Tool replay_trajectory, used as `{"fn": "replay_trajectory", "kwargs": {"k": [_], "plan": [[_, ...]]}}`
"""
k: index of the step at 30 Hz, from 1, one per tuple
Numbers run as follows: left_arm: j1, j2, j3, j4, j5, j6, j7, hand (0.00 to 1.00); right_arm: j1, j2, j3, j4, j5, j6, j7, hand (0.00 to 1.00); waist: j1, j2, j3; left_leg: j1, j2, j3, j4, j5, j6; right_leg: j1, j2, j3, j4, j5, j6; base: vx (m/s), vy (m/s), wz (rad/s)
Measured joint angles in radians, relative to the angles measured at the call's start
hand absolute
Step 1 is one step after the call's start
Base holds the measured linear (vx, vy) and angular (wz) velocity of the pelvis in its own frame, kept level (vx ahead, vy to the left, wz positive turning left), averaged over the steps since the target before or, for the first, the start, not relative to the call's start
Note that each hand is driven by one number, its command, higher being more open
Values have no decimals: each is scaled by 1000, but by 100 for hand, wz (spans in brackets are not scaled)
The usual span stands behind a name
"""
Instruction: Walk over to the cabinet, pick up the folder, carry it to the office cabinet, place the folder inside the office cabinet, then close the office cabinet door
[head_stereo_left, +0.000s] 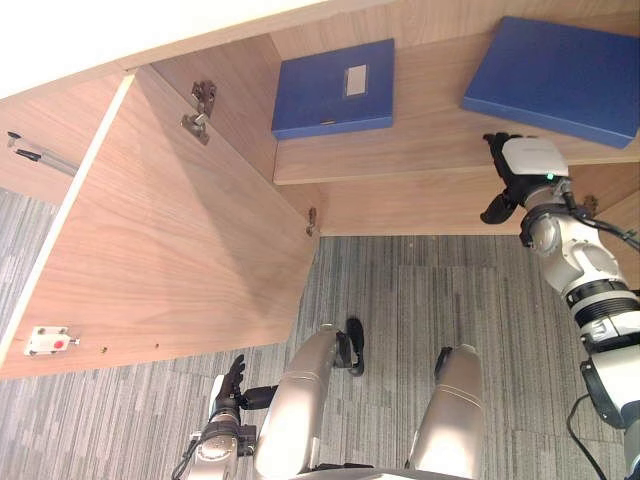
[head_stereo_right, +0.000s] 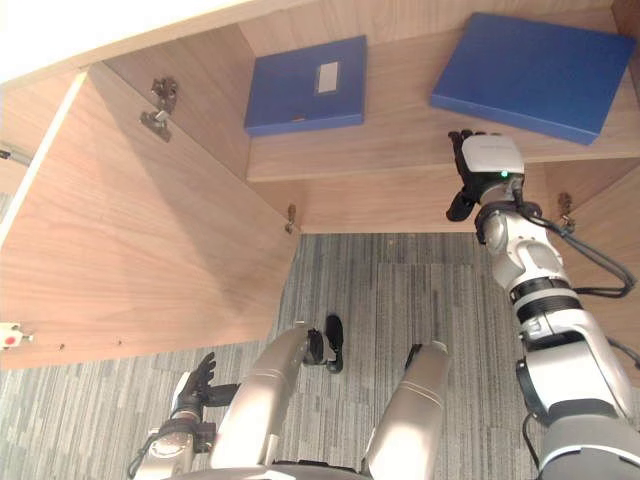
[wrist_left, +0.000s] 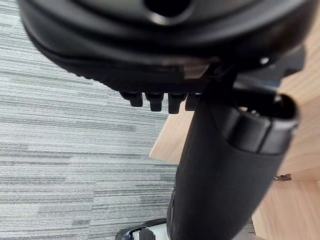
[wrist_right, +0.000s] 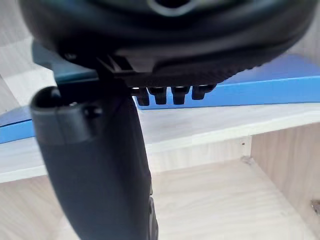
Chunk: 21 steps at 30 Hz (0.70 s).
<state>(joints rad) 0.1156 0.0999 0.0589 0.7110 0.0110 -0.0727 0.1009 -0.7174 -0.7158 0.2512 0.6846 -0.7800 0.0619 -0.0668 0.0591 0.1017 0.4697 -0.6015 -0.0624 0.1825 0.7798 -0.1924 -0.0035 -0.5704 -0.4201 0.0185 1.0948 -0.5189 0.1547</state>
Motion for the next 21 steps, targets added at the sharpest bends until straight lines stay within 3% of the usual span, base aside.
{"fn": "replay_trajectory", "kwargs": {"k": [5,8,12,15,18,21], "plan": [[13,-6,4,0,2,18,2,100,187,152,-79,20,3,18,1,100,1,-5,-33,116,20,-1,-96,2,4,140,31,-42,-151,50,7,78,12,-15],[26,-8,6,0,3,24,3,100,316,288,-143,66,11,27,0,100,3,-16,-82,195,35,-4,-228,48,9,229,67,-78,-312,117,6,163,1,-16],[15,-47,53,22,15,29,19,100,506,511,-298,220,194,49,-29,100,0,-50,-206,320,38,-30,-494,163,-7,370,114,-158,-591,234,2,244,-20,3],[-8,-94,81,100,34,31,38,100,622,642,-453,317,347,55,-61,100,-13,-80,-291,393,42,-39,-657,233,-21,432,143,-190,-722,289,-4,178,-26,1],[-28,-114,85,141,43,34,56,100,697,715,-630,352,500,50,-70,100,-32,-88,-329,467,46,-54,-770,281,-33,483,162,-213,-783,310,-9,103,-37,4],[-26,-154,83,169,98,32,67,100,740,743,-765,350,627,18,-78,100,-63,-80,-363,546,57,-56,-869,321,-28,533,185,-216,-833,323,-14,-19,-30,-9]]}}
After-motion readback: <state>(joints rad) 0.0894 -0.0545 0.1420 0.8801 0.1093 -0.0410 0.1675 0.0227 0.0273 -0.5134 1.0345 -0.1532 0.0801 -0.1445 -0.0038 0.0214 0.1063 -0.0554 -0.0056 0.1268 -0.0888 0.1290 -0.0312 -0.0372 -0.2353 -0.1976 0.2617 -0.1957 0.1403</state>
